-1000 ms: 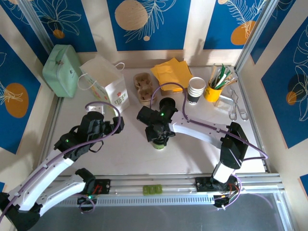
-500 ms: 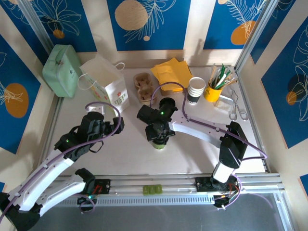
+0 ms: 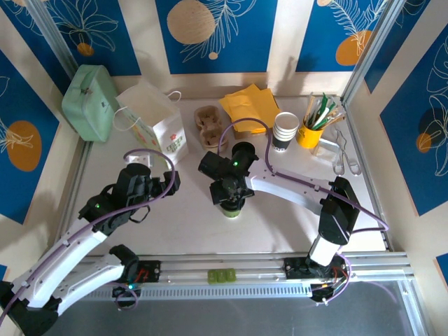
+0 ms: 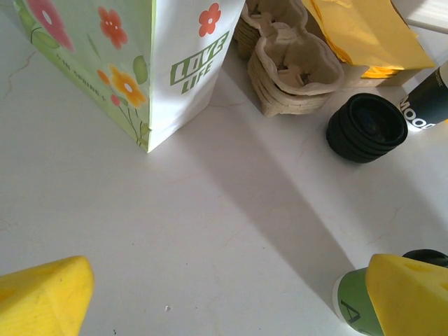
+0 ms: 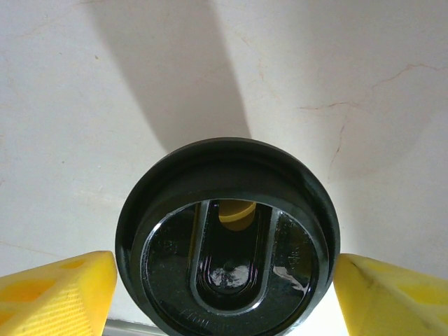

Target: Pack the takeout coffee

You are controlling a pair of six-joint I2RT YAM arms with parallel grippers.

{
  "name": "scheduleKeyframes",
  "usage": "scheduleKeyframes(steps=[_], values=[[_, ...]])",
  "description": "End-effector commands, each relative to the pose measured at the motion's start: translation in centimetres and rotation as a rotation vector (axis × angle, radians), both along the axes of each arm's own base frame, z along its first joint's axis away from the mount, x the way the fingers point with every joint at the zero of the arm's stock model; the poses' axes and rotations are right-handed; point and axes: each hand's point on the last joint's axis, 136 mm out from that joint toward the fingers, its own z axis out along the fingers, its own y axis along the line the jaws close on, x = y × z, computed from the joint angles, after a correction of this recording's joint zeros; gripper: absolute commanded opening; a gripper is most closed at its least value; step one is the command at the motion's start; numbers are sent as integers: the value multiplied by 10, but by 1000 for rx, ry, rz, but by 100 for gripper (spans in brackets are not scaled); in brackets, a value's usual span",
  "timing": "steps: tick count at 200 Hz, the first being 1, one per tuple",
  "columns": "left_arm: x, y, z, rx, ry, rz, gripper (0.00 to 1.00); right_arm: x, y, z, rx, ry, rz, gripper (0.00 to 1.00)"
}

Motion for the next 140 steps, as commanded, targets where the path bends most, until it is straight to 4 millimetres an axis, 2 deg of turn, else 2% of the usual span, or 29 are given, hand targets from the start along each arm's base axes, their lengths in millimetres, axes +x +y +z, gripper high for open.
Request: scheduleKeyframes(steps=[1,42,102,140], values=[[-1,3,-2,-12,5,12,99,-2,-1,0,-14,2,7,83],[-1,3,-3,-13,7,12,99,-3,-1,-3,-5,14,0,82],[-2,3,-3,-19,9,13,99,-12,-7,-23,-9,84,-23,81],[-1,1,-2,-25,8,8,99,-12,-5,-21,15,80,-22,74]])
